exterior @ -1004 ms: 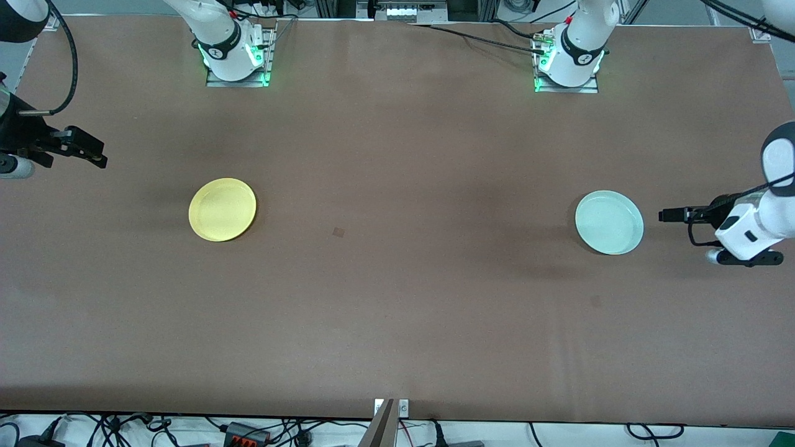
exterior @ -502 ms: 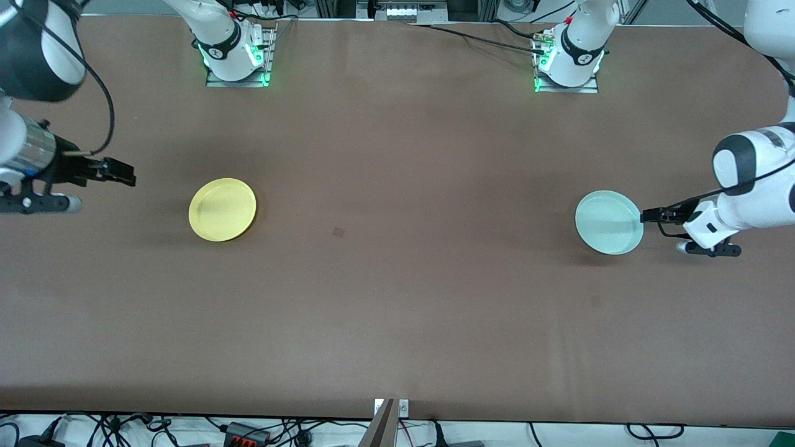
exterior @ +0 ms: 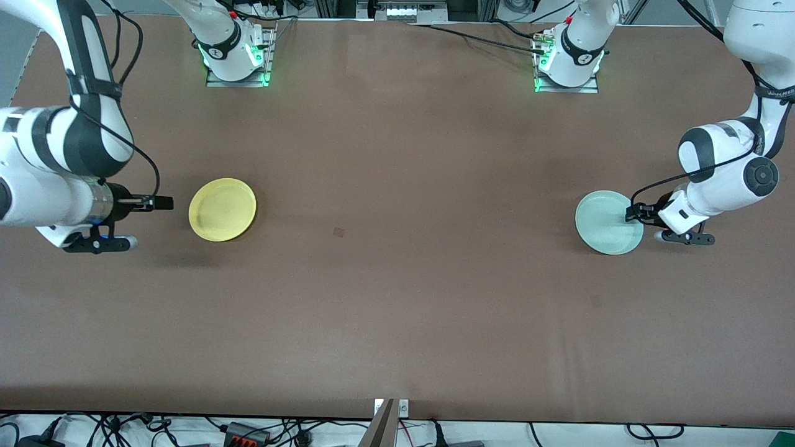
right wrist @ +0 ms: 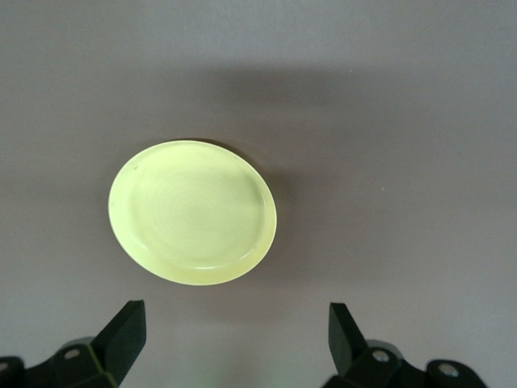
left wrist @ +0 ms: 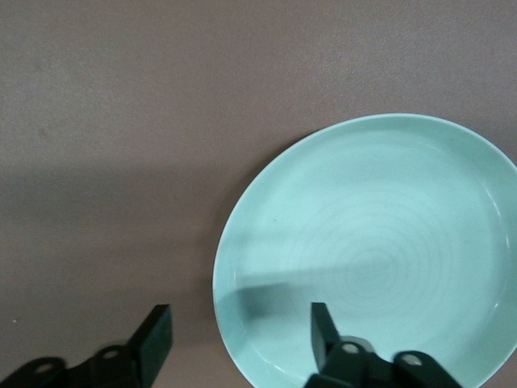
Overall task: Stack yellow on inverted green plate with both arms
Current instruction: 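Grasp the green plate with the left gripper while the right gripper grasps yellow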
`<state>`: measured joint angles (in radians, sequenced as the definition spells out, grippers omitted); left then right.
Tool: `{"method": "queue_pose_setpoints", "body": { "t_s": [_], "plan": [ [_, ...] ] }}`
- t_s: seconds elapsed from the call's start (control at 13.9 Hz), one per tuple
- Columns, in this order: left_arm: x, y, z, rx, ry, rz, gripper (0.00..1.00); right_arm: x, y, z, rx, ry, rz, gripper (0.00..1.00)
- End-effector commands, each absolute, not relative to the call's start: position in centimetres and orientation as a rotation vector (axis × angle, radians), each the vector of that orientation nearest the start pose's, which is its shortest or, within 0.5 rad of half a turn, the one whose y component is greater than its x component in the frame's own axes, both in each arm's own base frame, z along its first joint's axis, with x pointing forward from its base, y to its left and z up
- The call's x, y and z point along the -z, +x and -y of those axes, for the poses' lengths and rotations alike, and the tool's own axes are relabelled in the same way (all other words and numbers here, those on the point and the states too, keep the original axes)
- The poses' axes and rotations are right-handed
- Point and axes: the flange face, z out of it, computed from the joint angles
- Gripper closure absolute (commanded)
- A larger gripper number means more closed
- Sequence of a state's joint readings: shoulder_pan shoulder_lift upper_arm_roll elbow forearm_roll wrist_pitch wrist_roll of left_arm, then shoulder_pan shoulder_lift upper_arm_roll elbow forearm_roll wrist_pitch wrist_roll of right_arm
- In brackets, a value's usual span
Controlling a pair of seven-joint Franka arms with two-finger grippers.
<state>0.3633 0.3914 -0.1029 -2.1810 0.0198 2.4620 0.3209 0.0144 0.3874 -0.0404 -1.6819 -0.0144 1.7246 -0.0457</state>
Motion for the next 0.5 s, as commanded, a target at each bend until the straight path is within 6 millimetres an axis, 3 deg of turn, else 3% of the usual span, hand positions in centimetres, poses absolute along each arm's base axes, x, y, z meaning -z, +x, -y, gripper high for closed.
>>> {"method": "queue_pose_setpoints", "body": {
  "t_s": [0.0,0.14,0.36,0.43],
  "plan": [
    [-18.7,52.3,-15.9,-0.162,-3.199,-0.132,0.32,-31.6,63.1,1.7,-0.584,-3.087,0.05,0.0],
    [-18.5,52.3,-15.9,-0.165,-3.203,-0.13,0.37,-29.0,63.2,2.4,-0.6,-3.079,0.063,0.0],
    [-18.7,52.4,-16.0,-0.157,-3.204,-0.121,0.6,-26.1,62.8,3.5,-0.583,-3.079,0.064,0.0],
    [-18.7,52.6,-16.3,-0.154,-3.205,-0.115,0.62,-25.4,62.4,3.5,-0.585,-3.076,0.076,0.0]
  ]
}}
